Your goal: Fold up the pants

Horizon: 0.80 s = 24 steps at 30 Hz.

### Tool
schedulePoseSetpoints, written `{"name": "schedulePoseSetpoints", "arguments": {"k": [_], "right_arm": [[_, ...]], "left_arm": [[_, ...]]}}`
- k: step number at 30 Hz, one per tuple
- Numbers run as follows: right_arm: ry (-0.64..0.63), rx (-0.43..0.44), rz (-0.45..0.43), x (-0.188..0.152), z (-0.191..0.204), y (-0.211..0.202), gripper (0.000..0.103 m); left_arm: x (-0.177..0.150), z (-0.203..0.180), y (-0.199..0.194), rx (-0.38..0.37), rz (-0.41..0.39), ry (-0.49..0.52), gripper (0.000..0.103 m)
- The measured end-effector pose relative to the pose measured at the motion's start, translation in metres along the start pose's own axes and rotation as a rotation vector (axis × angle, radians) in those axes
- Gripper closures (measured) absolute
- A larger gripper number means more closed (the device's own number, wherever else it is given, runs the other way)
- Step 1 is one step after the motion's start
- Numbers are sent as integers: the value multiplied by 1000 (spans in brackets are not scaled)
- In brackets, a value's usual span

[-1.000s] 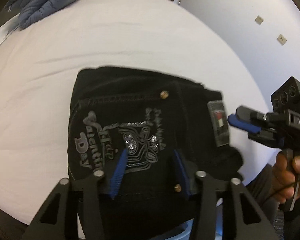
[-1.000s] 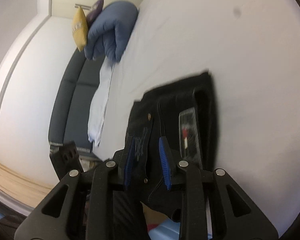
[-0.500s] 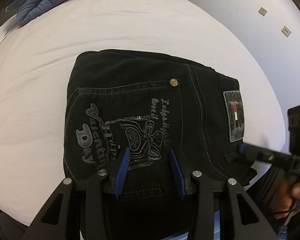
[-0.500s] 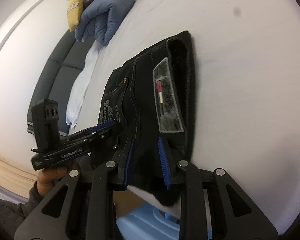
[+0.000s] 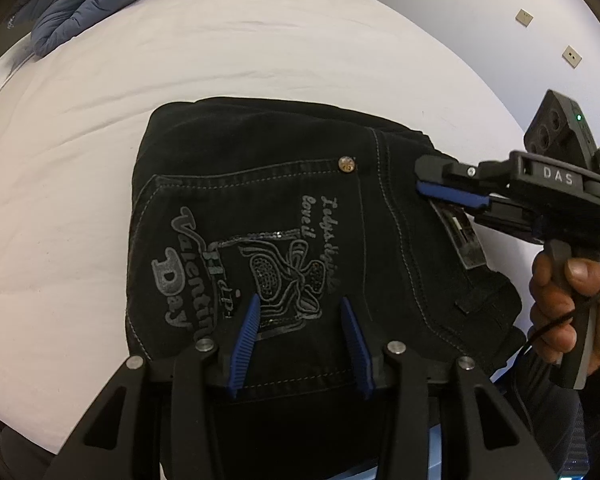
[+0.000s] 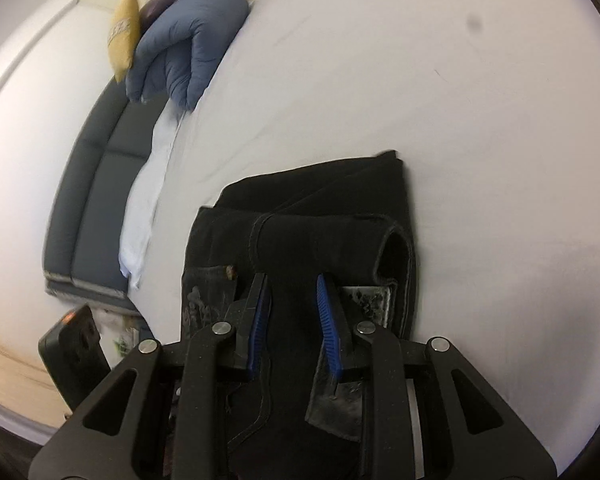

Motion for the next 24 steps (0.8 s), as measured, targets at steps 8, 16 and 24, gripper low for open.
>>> {"name": "schedulePoseSetpoints", "arguments": {"k": [8,16,24], "right_arm": [[-21,74,-38,-27,33,-44,79],[-108,20,153,-109,43,-26,79],[-86,61,82,-115,45,-63,79]], "left_arm": [[1,2,-1,-2,0,-2,58],[0,0,-1,12,1,7,57],[-1,-3,1,15,-5,14,56]]}}
Point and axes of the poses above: each gripper's, at about its wrist camera, not at the fingertips, and y roughly the way its jaws point, z to its left, x to its top, the point moved 7 cm from there along y, roughly the way its jaws point, and after that the axes turned 14 degrees about -y, right-handed, at the moved point
